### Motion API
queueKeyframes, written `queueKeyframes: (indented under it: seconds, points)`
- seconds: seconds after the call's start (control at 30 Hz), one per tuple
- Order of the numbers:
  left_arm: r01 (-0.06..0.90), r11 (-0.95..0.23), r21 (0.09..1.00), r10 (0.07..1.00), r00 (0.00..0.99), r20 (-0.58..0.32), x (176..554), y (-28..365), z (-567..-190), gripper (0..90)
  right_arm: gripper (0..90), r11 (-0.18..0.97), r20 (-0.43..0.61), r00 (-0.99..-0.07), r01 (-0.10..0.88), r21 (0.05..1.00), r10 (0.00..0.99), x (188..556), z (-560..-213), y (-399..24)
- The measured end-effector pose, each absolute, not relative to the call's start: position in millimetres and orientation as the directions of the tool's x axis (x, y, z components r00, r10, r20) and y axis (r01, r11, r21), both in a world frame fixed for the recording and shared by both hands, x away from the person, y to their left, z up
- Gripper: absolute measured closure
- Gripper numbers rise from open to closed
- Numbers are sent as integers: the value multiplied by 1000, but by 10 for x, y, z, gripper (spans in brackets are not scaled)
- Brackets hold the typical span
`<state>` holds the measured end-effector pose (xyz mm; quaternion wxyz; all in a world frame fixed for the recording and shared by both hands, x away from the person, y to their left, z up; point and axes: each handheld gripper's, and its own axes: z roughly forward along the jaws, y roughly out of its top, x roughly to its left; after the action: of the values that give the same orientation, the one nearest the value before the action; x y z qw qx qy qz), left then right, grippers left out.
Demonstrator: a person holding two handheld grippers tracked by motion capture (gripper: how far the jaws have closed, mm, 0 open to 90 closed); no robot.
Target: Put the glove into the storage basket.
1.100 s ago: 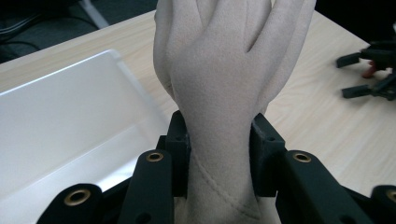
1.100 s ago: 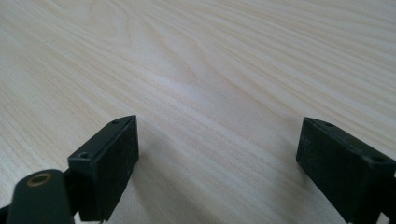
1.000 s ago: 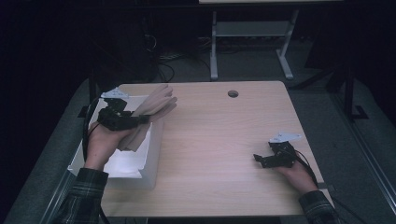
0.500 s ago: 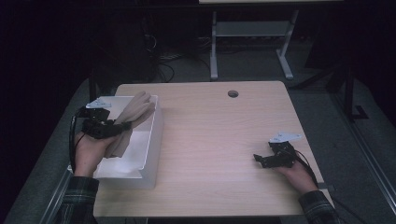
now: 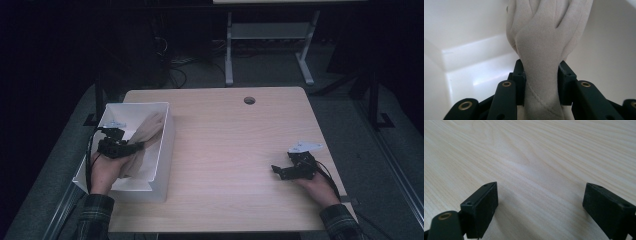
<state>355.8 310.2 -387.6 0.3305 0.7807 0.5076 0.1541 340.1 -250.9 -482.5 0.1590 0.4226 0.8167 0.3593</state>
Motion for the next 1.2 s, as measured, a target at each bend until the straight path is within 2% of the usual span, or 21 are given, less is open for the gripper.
queueKeyframes:
  seconds: [0.27, 0.53, 0.67, 0.8, 0.83, 0.93, 1.03, 1.2]
  points:
    - [712, -290, 639, 899, 432, -72, 3601, 3064, -4093, 656, 126, 385, 44, -592, 576, 721, 804, 3401, -4825, -2509]
    - [723, -275, 634, 893, 436, -111, 3623, 3078, -4168, 635, 126, 388, 41, -594, 575, 720, 804, 3401, -4825, -2512]
    - [725, -284, 627, 892, 440, -105, 3636, 3066, -4185, 544, 126, 388, 41, -594, 575, 720, 804, 3400, -4825, -2511]
    - [744, -299, 598, 891, 442, -104, 3662, 3047, -4227, 398, 126, 388, 41, -594, 575, 720, 804, 3400, -4825, -2511]
    - [744, -303, 595, 889, 446, -105, 3666, 3040, -4231, 398, 126, 388, 41, -594, 575, 720, 804, 3400, -4825, -2512]
    - [737, -317, 597, 886, 455, -90, 3671, 3030, -4237, 255, 126, 388, 41, -594, 575, 720, 804, 3400, -4825, -2512]
    - [734, -314, 602, 885, 456, -94, 3667, 3027, -4230, 196, 126, 388, 41, -594, 575, 720, 804, 3400, -4825, -2512]
    - [723, -296, 625, 880, 461, -117, 3654, 3076, -4176, 178, 125, 386, 43, -593, 575, 721, 804, 3401, -4825, -2510]
